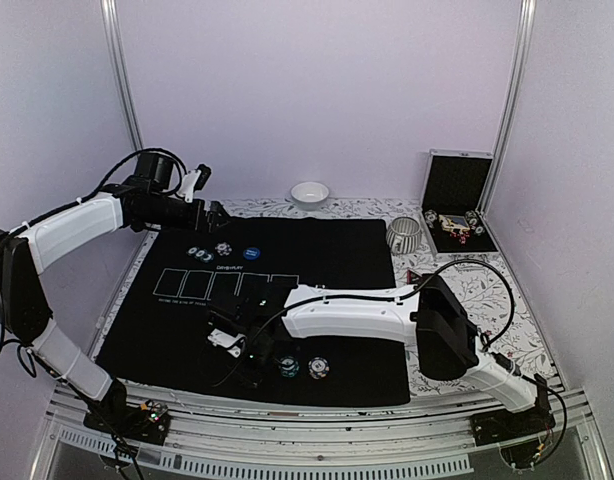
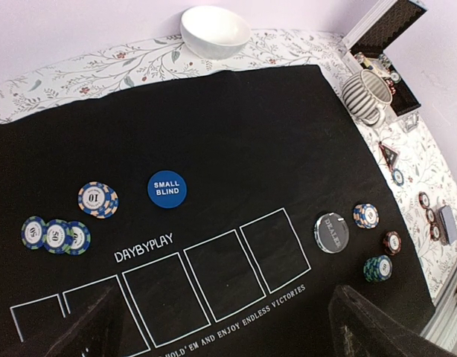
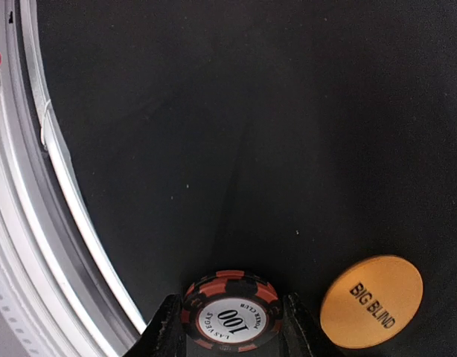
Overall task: Distribute texas hold em gaming equipment
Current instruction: Place the poker chips pile in the big blind area.
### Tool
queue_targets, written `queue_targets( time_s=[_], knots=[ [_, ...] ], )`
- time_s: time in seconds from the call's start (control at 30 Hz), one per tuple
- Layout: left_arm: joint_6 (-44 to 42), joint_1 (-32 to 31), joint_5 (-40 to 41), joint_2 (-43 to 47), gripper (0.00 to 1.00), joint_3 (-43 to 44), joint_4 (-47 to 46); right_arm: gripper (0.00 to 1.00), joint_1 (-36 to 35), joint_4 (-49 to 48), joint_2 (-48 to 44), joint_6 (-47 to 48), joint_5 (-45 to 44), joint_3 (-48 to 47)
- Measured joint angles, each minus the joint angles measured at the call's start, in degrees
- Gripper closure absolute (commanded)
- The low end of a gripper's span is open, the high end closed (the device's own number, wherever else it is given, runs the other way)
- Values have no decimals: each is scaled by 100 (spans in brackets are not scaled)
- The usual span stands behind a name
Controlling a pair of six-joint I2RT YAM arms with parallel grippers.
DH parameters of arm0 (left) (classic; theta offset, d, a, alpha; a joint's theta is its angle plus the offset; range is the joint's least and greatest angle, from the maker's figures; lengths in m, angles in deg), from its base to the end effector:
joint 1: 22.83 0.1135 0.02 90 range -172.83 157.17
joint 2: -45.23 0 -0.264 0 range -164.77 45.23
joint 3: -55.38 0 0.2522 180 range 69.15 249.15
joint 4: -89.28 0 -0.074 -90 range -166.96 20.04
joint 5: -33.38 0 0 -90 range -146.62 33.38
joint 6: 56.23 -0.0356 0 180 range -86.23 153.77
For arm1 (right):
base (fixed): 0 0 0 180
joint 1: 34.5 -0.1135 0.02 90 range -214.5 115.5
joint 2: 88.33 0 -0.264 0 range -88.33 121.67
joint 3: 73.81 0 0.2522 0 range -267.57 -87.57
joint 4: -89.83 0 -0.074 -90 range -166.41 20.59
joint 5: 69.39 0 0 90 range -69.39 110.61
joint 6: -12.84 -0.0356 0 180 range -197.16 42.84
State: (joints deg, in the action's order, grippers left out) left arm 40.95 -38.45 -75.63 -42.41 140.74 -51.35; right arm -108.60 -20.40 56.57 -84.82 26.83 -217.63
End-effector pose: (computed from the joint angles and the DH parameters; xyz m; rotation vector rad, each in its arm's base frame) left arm 0.3258 -0.1031 0.2957 0.3435 2.2937 -0.5848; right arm 0.1399 0.5050 0.1572 -1.6258 2.4337 0.4433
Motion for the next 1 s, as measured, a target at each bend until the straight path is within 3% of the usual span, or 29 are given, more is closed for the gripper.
queue_targets(
  time_s=[0.5,0.73,1.0],
  knots=[
    [0,24,-4,0,2,0,0,82,-35,518,59,-223,-597,-157],
    [0,33,-4,0,2,0,0,42,-140,675,70,-192,-658,-157],
    [0,44,-7,0,2,0,0,33,-164,706,70,-175,-645,-157]
  ],
)
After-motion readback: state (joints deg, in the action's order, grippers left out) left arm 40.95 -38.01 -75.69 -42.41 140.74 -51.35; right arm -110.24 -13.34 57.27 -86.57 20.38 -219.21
